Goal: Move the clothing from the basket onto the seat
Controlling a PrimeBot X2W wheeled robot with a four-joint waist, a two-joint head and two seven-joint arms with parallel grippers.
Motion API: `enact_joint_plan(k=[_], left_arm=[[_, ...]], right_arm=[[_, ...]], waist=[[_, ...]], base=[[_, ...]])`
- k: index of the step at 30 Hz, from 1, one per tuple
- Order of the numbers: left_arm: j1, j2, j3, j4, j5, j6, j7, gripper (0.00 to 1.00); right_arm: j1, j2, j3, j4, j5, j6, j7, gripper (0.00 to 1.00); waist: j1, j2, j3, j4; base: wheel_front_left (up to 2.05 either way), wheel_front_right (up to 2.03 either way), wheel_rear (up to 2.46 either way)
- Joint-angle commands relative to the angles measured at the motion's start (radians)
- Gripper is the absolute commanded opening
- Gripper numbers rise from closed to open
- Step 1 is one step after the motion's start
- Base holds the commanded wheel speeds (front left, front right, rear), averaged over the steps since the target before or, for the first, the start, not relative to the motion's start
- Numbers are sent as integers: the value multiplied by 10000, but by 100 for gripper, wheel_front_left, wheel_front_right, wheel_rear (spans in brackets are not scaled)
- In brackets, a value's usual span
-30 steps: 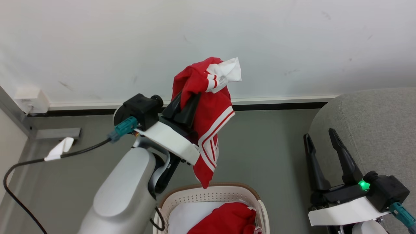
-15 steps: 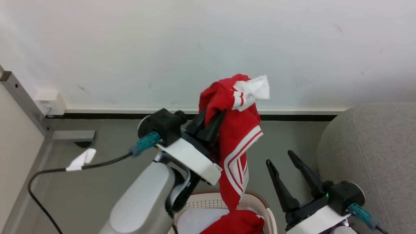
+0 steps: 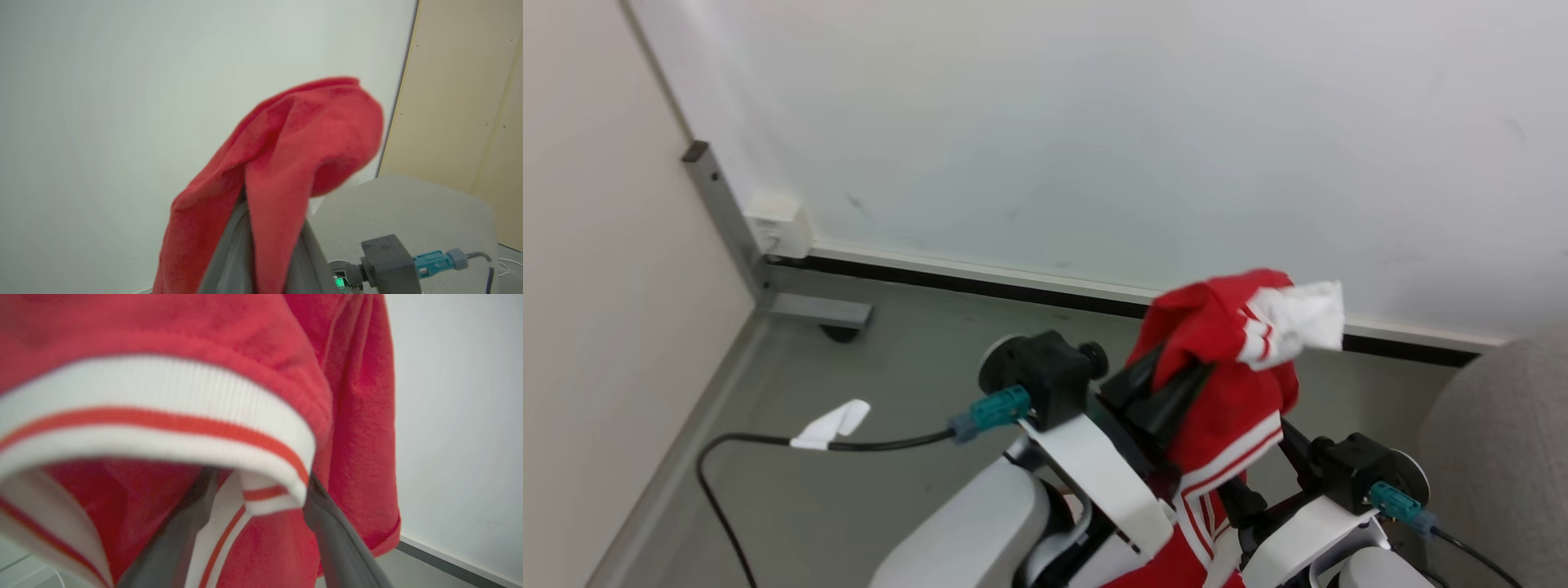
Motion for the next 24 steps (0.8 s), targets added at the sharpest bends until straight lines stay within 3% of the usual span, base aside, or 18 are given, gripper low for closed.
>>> enact_joint_plan(k=[1, 10, 11, 12, 24], left_arm=[[134, -19, -298, -126, -270, -49, 51, 0], [134, -40, -1198, -293, -941, -68, 262, 0], [113, -39, -1216, -259, -967, -69, 261, 0], [99, -40, -1234, -215, -976, -68, 266, 0], [187, 190, -940, 270, -1183, 164, 40, 0]], right_arm=[[-123, -38, 59, -30, 130, -21, 5, 100], [-349, -195, 360, -347, 301, -21, 5, 100], [-350, -194, 398, -416, 322, -21, 5, 40], [-334, -196, 388, -468, 391, -21, 5, 0], [-49, -236, 281, -867, 731, -21, 4, 0]], waist=[[0, 0, -171, 655], [0, 0, -273, 1629], [0, 0, -273, 1687], [0, 0, -271, 1748], [0, 0, -109, 1416]], base=[[0, 0, 0], [0, 0, 0], [0, 0, 0], [0, 0, 0], [0, 0, 0]])
